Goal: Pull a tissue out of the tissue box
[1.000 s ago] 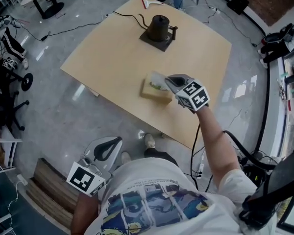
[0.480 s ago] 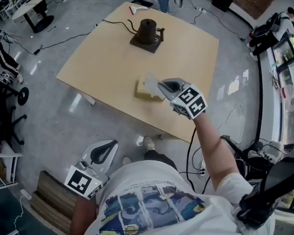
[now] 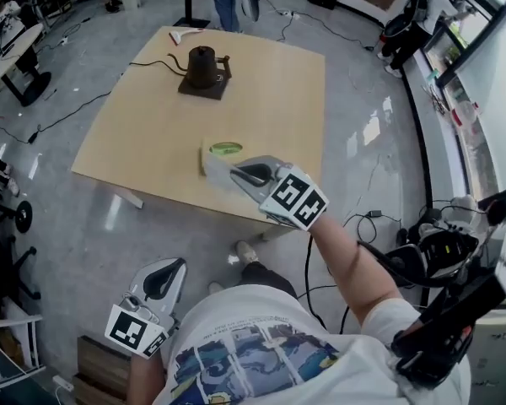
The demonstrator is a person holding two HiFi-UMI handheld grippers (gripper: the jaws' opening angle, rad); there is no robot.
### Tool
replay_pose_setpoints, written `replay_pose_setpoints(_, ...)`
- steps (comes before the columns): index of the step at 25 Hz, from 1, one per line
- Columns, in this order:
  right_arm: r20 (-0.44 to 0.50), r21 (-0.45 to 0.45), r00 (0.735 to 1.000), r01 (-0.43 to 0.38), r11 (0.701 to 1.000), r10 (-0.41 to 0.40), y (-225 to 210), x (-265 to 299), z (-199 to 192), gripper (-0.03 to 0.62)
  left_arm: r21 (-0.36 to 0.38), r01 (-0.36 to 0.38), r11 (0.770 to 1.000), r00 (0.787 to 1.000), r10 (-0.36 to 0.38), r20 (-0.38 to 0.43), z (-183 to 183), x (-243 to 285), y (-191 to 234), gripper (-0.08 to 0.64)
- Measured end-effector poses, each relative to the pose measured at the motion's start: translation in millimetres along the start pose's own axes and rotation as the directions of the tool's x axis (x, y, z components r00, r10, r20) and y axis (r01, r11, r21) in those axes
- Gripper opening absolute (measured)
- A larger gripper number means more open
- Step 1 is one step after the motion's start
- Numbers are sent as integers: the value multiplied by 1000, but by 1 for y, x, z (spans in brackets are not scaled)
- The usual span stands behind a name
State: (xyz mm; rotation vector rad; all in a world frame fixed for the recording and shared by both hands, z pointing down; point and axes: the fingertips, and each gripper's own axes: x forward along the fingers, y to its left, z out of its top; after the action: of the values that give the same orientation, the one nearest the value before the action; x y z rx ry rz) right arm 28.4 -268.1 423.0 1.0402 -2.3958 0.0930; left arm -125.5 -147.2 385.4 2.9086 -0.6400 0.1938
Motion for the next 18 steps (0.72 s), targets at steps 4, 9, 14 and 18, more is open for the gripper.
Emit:
replay_pose_setpoints(4, 17, -7, 1000, 13, 1000, -13, 25, -21, 6, 3, 2, 38, 999, 999, -38, 3, -4, -5, -13, 5)
replay_pose_setpoints(9, 45, -4, 999, 20, 1000, -20, 53, -38, 14, 3, 3, 60, 998, 998, -60, -4, -9, -14, -20, 3)
replay_pose_setpoints(14, 69, 2, 997, 29, 1000, -29, 79, -52, 20, 3, -5, 90, 996, 996, -90, -13, -19, -20, -23, 5)
replay_pose_setpoints(18, 76, 6, 997, 27, 1000, -27, 91, -61, 22, 3, -11, 113, 994, 993, -113, -21, -24, -17, -23, 5)
